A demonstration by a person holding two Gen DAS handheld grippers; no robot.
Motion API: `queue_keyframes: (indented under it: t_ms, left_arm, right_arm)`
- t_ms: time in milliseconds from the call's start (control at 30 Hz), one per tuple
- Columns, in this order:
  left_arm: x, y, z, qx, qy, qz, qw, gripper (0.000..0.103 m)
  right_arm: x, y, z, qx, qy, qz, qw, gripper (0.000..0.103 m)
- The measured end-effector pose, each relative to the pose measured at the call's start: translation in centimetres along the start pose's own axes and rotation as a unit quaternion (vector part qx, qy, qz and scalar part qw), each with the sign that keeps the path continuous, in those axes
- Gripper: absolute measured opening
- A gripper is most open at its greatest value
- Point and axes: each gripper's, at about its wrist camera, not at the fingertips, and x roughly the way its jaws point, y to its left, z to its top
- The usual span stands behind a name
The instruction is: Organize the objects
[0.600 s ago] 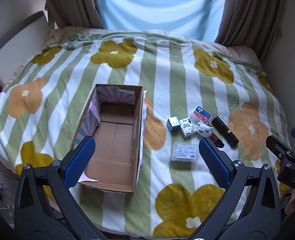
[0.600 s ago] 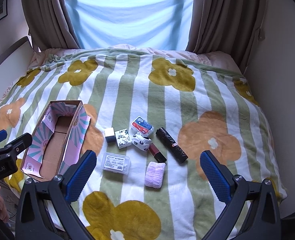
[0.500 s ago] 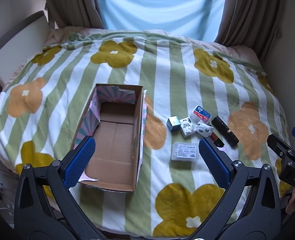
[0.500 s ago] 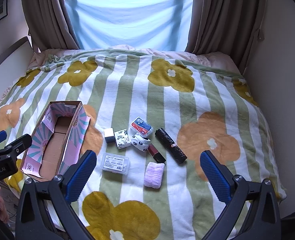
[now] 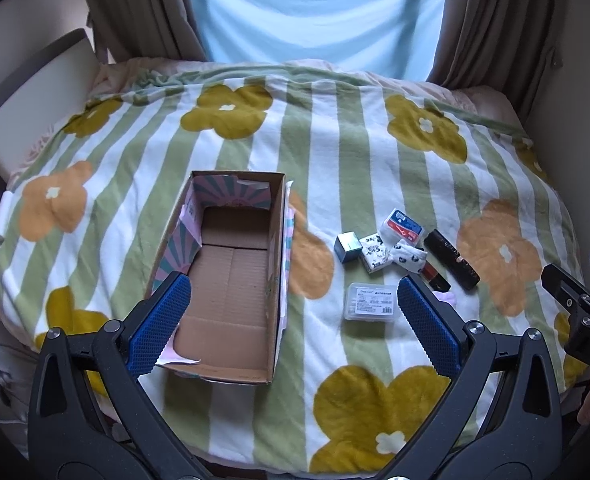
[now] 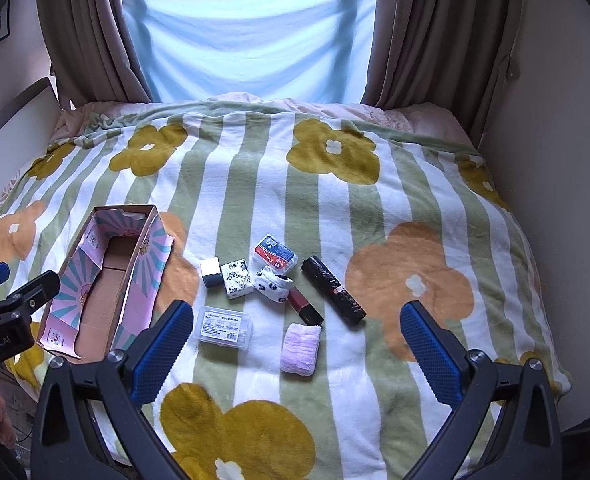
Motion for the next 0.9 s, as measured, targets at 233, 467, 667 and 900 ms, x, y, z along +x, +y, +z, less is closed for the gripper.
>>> queue_keyframes:
  t_ms: [233,467,667,900]
  left_arm:
    - [0.26,-0.22,-0.02,-0.003,0.008,-0.018,0.9998,0.102]
    - [0.39,-0.21,-0.02,-0.002,0.011,-0.018,0.9998,0.102]
    - [0.55,-0.02,-0.09,-0.002,0.013,-0.015,0.9998,0.102]
    - [0.92,0.46,-0.39,-0.002,0.018,-0.012,0.9998,0.102]
  right_arm:
    - [0.03,-0.16,0.05,0.002,0.000,-0.002,1.000,0.102]
    - [0.16,-0.32,0.08,0.003,0.006,-0.001,1.000,0.102]
    - [0.16,-0.29,0.07,0.003,0.006,-0.002,1.000,0.102]
    - [0.21,-0.27,0.09,0.002,0.007,-0.001,1.000,0.102]
